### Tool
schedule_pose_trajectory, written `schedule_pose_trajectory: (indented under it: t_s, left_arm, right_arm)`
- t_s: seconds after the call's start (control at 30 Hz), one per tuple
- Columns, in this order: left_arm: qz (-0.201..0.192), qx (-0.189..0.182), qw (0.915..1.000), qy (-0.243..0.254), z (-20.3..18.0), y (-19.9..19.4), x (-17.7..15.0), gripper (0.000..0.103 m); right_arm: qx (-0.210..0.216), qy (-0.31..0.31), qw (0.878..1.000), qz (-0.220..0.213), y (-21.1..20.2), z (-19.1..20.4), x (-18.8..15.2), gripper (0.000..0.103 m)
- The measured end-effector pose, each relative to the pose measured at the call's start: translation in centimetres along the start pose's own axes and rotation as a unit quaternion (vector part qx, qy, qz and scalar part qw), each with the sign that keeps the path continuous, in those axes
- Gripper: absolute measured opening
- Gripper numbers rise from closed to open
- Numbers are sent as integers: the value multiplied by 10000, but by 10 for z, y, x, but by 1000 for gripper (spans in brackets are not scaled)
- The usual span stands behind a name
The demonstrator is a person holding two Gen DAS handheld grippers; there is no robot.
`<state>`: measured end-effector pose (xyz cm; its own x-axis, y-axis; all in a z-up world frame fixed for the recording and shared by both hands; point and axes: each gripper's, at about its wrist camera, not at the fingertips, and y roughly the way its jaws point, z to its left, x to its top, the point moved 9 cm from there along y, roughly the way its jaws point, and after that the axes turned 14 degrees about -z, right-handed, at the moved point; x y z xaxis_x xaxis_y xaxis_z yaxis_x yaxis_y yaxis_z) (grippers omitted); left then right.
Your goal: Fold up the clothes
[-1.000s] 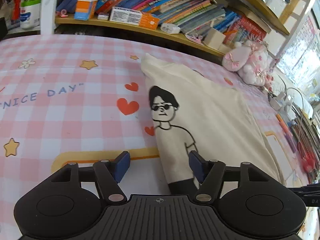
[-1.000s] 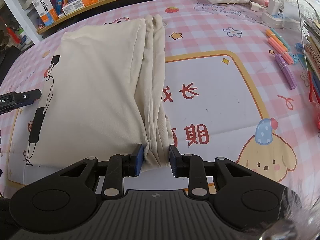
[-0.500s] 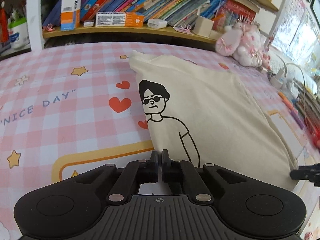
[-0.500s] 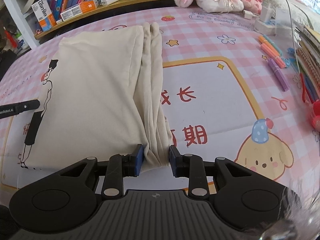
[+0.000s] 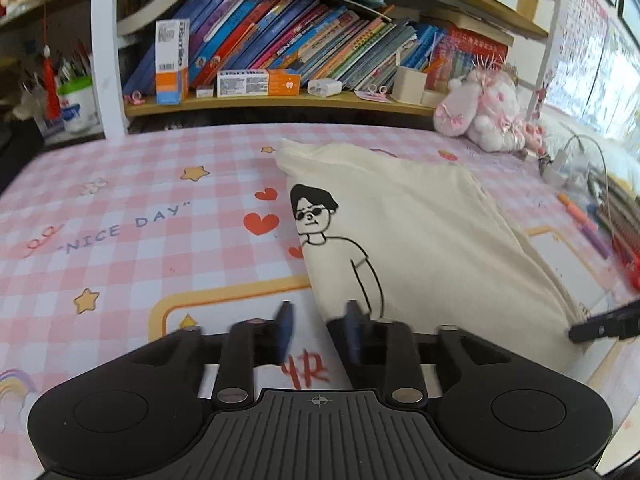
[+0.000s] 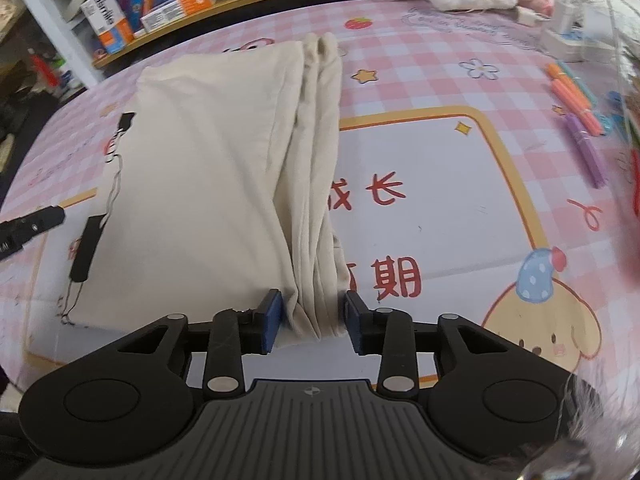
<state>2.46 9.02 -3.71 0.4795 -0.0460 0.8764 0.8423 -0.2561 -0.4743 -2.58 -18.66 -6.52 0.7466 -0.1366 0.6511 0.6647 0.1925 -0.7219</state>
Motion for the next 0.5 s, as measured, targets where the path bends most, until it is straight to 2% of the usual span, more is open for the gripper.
schedule_pose_trajectory:
  t_s: [0.03, 0.2, 0.3, 0.5]
  left_arm:
    - [-3, 79, 10000, 10, -4, -3, -2, 40]
    - [-78, 313, 9995, -24, -28, -17, -6, 75]
    - [-43, 432, 9990, 53, -42, -23, -10, 79]
    - [154, 696, 9974, 120, -69, -34, -26, 79]
  right_arm:
    - [75, -23, 10000, 31, 0, -1, 0, 39]
    - [469, -67, 9987, 179, -6, -10, 1, 43]
    - [672, -26, 9973, 280, -10, -19, -1, 47]
    - [1059, 33, 9933, 457, -18, -32, -7, 53]
